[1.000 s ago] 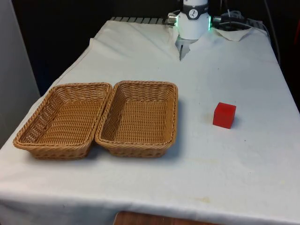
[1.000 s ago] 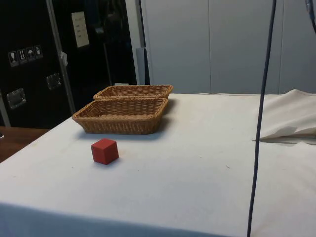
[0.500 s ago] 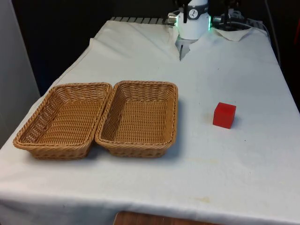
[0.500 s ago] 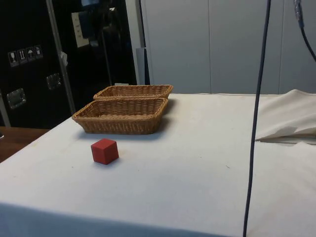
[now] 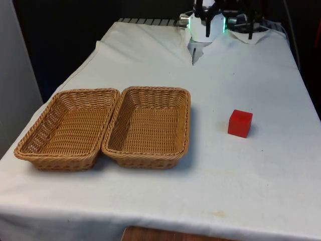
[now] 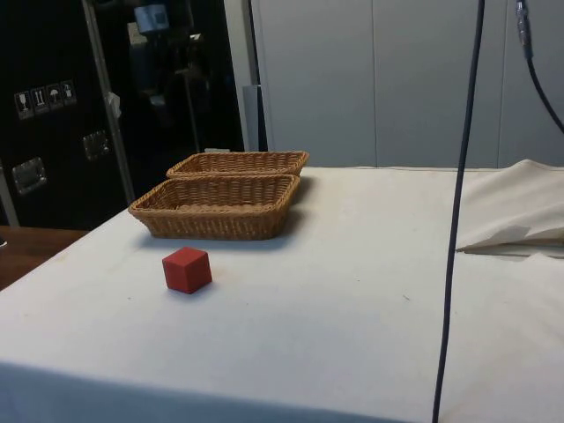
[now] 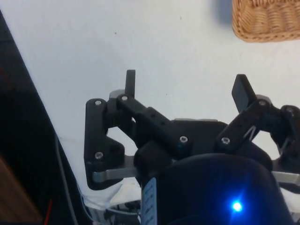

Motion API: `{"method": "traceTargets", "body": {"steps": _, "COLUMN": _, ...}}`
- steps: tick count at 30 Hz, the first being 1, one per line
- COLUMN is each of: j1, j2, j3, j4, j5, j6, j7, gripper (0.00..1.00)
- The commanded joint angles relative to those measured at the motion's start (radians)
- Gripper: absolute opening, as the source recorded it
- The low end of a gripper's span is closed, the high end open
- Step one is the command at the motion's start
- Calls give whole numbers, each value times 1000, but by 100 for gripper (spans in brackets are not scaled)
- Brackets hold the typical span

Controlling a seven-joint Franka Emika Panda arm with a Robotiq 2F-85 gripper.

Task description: Pick up the red cube and place it into the right basket.

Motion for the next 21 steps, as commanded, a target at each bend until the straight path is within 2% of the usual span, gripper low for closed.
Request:
{"method": "traceTargets", "body": {"steps": 1, "j1": 3, "j2": 2, "j3": 5, "j4": -8, "j5": 8, "j6": 27, "j7": 10, "gripper": 100}}
{"method": "traceTargets", "body": {"steps": 2, "j1": 3, "j2": 2, "j3": 9, "j4": -11, "j5": 8, "j6": 35, "j7": 15, "gripper": 100}}
{"method": "traceTargets", "body": {"steps": 3, "j1": 0, "j2": 3, "j3": 8, "j4": -5, "j5": 0, "j6": 15, "j7": 9, "gripper": 100}}
{"method": "traceTargets", "body": {"steps": 4, "j1": 3, "j2": 3, "j3": 13, "j4": -14, "j5": 7, "j6": 44, "j7": 19, "gripper": 100}}
{"method": "traceTargets", "body": {"steps": 12, "j1": 3, "j2": 3, "j3": 49, "j4": -56, "j5": 5, "j6": 125, "j7": 61, "gripper": 100}}
{"method": "traceTargets", "body": {"steps": 13, "j1": 0, "j2": 5, "j3": 49, "j4": -47, "j5": 0, "j6": 106, "j7": 56, "gripper": 100}}
{"method": "traceTargets", "body": {"steps": 14, "j1": 3, "j2": 3, "j3": 52, "j4": -63, "j5": 5, "j6": 135, "j7": 65, "gripper": 100}}
{"method": "traceTargets", "body": {"steps": 20, "j1": 1, "j2": 6, "j3": 65, "j4": -117, "j5": 7, "j6": 203, "j7": 93, "gripper": 100}}
{"method": "traceTargets", "body": {"steps": 21, "j1": 0, "j2": 6, "j3": 65, "j4": -113, "j5": 0, "j6": 188, "j7": 90, "gripper": 100}}
